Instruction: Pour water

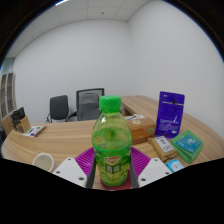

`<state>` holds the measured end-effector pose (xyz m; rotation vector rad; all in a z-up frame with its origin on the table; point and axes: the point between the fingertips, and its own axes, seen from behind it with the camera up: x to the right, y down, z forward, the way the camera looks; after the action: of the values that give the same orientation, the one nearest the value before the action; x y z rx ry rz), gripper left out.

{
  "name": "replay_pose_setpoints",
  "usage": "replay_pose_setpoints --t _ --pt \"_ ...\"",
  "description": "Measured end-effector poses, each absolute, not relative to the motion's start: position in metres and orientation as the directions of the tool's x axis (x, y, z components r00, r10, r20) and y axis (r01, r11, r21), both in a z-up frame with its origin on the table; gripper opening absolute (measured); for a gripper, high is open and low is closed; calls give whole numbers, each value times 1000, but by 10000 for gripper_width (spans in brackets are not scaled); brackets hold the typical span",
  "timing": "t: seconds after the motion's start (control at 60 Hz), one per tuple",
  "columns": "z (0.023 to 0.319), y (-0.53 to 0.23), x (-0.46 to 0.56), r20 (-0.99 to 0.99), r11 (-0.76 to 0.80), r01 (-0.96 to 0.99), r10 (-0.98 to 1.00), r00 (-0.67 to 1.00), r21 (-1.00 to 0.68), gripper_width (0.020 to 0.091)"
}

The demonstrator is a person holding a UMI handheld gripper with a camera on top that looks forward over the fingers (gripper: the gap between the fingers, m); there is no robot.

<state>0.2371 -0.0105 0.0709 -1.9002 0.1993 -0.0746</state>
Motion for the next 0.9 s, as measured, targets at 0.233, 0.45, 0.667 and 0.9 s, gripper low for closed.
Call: replay_pose_setpoints --t 0.233,0.45,0.667,0.9 --pt "57 -57 224 -25 -440 -110 -193 981 -891 847" --pt "86 -141 182 -18 -493 -128 -222 975 -861 848" --pt "138 -187 106 -28 -504 -116 -179 983 -856 844" --pt "201 -210 51 -36 -456 -86 -118 992 -886 842"
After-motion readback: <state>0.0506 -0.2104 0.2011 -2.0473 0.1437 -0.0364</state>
